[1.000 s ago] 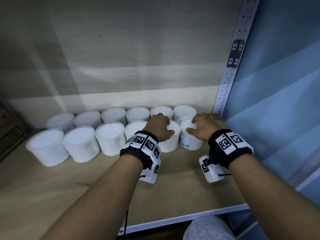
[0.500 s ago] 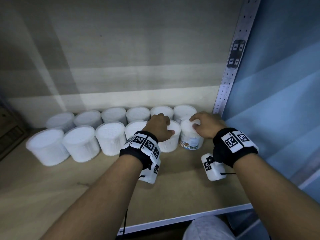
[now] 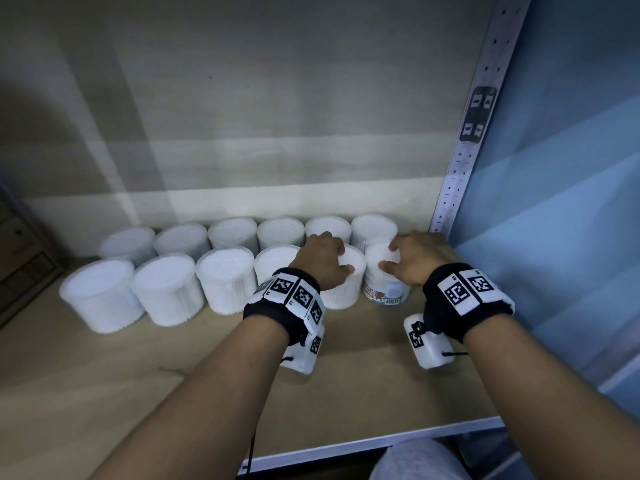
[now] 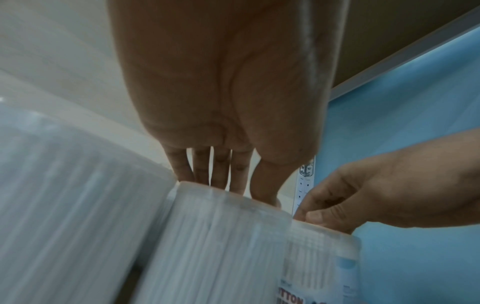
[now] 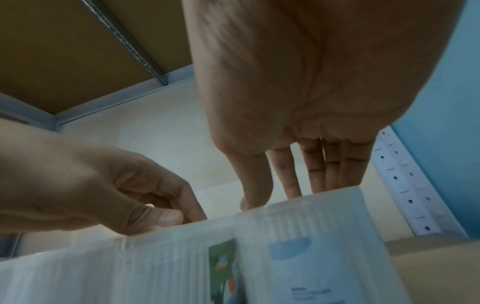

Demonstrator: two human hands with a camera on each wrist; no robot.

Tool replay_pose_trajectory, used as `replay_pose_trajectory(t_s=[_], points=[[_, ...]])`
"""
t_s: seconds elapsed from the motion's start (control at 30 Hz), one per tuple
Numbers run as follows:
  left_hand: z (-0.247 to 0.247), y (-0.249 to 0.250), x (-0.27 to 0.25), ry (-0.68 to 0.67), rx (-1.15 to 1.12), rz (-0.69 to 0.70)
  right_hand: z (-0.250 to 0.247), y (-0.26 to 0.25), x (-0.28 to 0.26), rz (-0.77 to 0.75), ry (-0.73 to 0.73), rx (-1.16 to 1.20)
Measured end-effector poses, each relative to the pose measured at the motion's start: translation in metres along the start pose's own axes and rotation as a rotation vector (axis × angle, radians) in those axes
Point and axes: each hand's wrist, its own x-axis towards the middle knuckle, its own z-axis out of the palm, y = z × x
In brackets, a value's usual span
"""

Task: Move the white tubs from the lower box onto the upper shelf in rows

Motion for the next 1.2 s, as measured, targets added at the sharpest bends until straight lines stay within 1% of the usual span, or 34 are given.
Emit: replay_pose_trajectory(t_s=[0.27, 0.37, 0.47, 0.57, 0.7, 0.87, 1.0, 1.2], points=[[0.0, 0.0, -0.001, 0.005, 0.006, 0.0, -0.009, 0.01, -0.007, -0.084, -0.053, 0.144], [-0.001, 0.001, -0.001, -0.003, 0.009, -0.001, -0.005, 0.01, -0.005, -0.068, 0.009, 0.207], [-0.001, 0.002, -0.001, -0.003, 0.012, -0.002, -0.001, 0.005, -0.001, -0.011, 0.081, 0.163], [-0.001, 0.002, -0.002, -0.002, 0.01, -0.004, 0.004, 0.001, 0.0, 0.036, 0.047, 0.064], [-0.001, 0.001, -0.002, 0.0, -0.002, -0.004, 0.01, -0.002, 0.004, 0.014, 0.026, 0.069], [-0.001, 0.001, -0.001, -0.011, -0.004, 0.005, 0.002, 0.005, 0.001, -0.044, 0.01, 0.068], [-0.001, 0.002, -0.001, -0.022, -0.003, 0.015, -0.002, 0.012, -0.001, -0.084, -0.005, 0.134], [-0.004, 0.002, -0.001, -0.057, -0.001, 0.016, -0.003, 0.012, -0.005, -0.095, 0.003, 0.141]])
